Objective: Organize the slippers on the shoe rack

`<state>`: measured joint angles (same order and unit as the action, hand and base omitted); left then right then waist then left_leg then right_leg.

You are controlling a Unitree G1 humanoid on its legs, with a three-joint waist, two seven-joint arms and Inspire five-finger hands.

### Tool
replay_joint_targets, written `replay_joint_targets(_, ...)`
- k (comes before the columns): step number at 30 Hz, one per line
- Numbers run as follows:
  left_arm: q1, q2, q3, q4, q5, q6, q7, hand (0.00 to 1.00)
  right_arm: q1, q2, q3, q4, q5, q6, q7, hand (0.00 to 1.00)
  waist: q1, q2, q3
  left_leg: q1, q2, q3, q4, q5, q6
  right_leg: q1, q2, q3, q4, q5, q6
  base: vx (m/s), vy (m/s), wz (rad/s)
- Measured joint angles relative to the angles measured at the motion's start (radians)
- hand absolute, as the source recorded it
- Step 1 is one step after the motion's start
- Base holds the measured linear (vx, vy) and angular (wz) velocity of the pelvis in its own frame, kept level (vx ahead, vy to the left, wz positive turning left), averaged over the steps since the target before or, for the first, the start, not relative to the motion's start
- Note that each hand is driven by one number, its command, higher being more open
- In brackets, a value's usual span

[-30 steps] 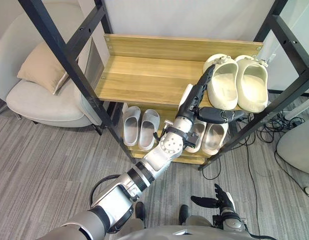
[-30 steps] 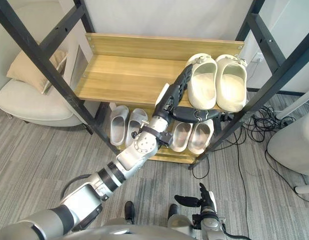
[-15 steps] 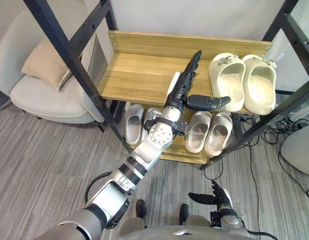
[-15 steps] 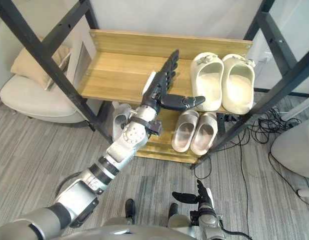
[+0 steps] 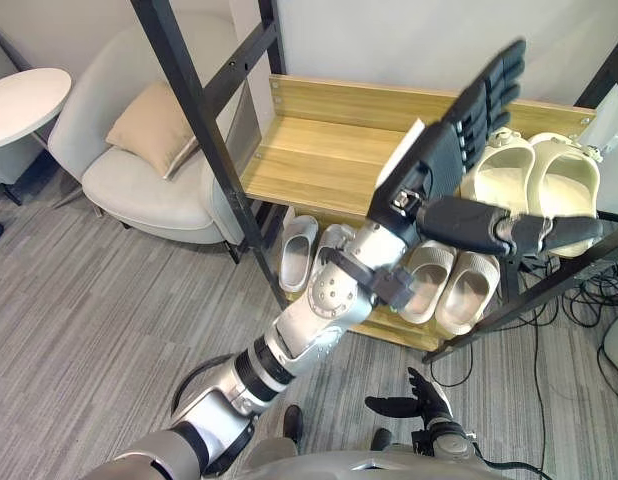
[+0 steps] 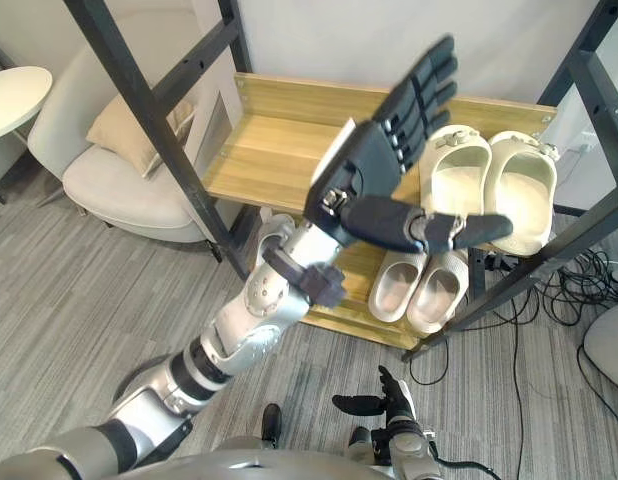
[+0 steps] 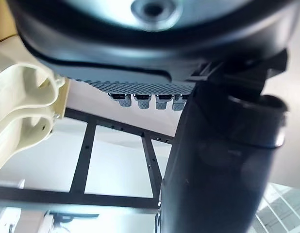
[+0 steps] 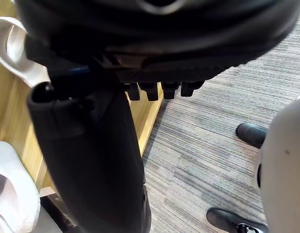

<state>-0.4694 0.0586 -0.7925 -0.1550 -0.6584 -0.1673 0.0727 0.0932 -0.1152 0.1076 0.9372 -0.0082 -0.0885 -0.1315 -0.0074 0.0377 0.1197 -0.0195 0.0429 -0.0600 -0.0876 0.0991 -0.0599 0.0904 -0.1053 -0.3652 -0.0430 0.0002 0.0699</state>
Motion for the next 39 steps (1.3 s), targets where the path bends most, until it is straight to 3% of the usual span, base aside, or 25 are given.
replay_joint_targets(8,0.188,0.078,-0.163,-0.005,-0.115,0.087,-0.134,1.0,0.002,0.0,0.031,0.018,-0.032,0.001,0.001,1.0,0.004,-0.002,-0.043,0.006,0.002,-0.021,0.0,0.001,0.0,0.007,-0.001,-0.021,0.021,-0.017,-0.001,0.0,-0.009,0.07)
replay_joint_targets(18,0.475,0.185,-0.104,0.229,0.074,0.117,-0.189,1.0,0.002,0.009,0.04,0.02,-0.043,-0.002,0.001,1.0,0.005,-0.019,-0.045,0.041,0.001,-0.037,-0.006,0.0,-0.001,0.052,0.002,-0.044,0.011,-0.028,0.007,-0.02,-0.008,0.05)
replay_joint_targets(21,0.52,0.179,-0.033,0.334,0.157,0.12,-0.188,1.0,0.006,0.021,0.04,0.02,-0.052,-0.002,0.001,1.0,0.004,-0.035,-0.05,0.04,0.0,-0.035,-0.005,-0.002,-0.003,0.053,0.003,-0.043,0.006,-0.025,0.008,0.01,-0.004,0.0)
replay_joint_targets(26,0.581,0.175,0.193,0.568,0.243,0.127,-0.152,1.0,0.01,0.049,0.026,0.027,-0.051,-0.003,0.001,1.0,0.004,-0.074,-0.051,0.04,-0.002,-0.032,-0.003,-0.008,-0.006,0.064,0.004,-0.042,-0.014,-0.021,0.007,0.05,-0.01,0.0)
replay_joint_targets(28,0.606,0.175,0.263,0.608,0.295,0.129,-0.138,1.0,0.01,0.053,0.013,0.026,-0.052,-0.003,0.002,1.0,0.004,-0.074,-0.051,0.045,-0.007,-0.029,-0.002,-0.01,-0.005,0.068,0.0,-0.04,-0.016,-0.021,0.008,0.03,0.013,-0.02)
replay_joint_targets(31,0.651,0.17,0.392,0.642,0.359,0.128,-0.113,1.0,0.077,0.055,0.044,-0.132,-0.053,0.012,0.013,1.0,0.005,-0.078,-0.049,0.046,-0.004,-0.017,-0.005,-0.017,-0.002,0.066,0.001,-0.029,-0.018,-0.02,0.008,0.01,0.016,-0.11)
replay_joint_targets(39,0.655,0.112,0.622,0.889,0.549,0.124,-0.008,1.0,0.037,0.073,0.009,-0.034,-0.071,-0.001,0.035,1.0,0.008,-0.087,-0.048,0.059,-0.004,0.026,-0.005,-0.033,-0.001,0.057,0.001,0.016,-0.018,-0.018,0.011,0.0,0.021,-0.15)
